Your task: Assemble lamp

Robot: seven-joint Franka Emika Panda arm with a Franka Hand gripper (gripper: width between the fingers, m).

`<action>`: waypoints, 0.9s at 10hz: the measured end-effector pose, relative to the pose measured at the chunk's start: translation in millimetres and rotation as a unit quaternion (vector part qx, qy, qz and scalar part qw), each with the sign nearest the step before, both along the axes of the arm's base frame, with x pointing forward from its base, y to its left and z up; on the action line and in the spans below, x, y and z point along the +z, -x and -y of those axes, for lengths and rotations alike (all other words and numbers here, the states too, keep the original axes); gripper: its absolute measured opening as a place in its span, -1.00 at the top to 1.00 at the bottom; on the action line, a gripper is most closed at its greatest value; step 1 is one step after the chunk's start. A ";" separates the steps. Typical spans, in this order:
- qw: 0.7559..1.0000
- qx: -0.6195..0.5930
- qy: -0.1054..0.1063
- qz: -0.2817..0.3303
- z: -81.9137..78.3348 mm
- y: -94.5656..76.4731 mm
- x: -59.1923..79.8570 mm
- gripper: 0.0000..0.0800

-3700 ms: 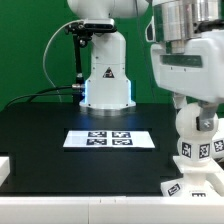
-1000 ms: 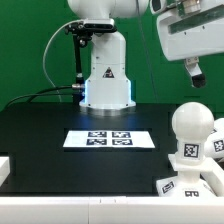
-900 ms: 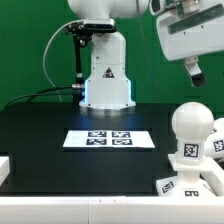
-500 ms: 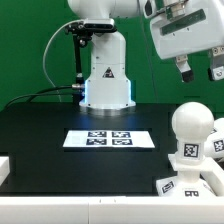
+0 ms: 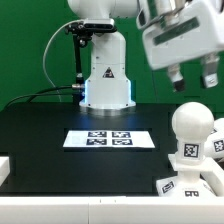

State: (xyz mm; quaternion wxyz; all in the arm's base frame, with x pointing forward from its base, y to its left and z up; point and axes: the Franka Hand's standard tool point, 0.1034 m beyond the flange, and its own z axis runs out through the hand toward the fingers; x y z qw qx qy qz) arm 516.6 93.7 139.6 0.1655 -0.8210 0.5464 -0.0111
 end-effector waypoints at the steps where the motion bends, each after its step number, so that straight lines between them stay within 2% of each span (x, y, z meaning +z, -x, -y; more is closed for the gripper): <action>1: 1.000 0.012 -0.013 0.003 9.0 15.3 -15.2 -0.75; 2: 0.999 0.012 -0.030 0.002 16.9 17.3 -22.3 -0.75; 4: 0.999 0.021 -0.032 -0.002 19.1 18.2 -24.2 -0.75; 5: 0.996 0.045 -0.068 -0.022 20.1 23.0 -25.3 -0.75; 6: 0.993 0.048 -0.101 -0.039 28.0 23.2 -25.6 -0.75; 7: 0.987 0.066 -0.140 -0.049 29.4 26.6 -28.1 -0.75; 9: 0.951 0.052 -0.288 -0.104 45.1 31.5 -40.2 -0.75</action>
Offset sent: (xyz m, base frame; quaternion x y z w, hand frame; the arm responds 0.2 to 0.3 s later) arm 0.0000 0.0000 0.0000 0.0000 0.0000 0.0000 1.0000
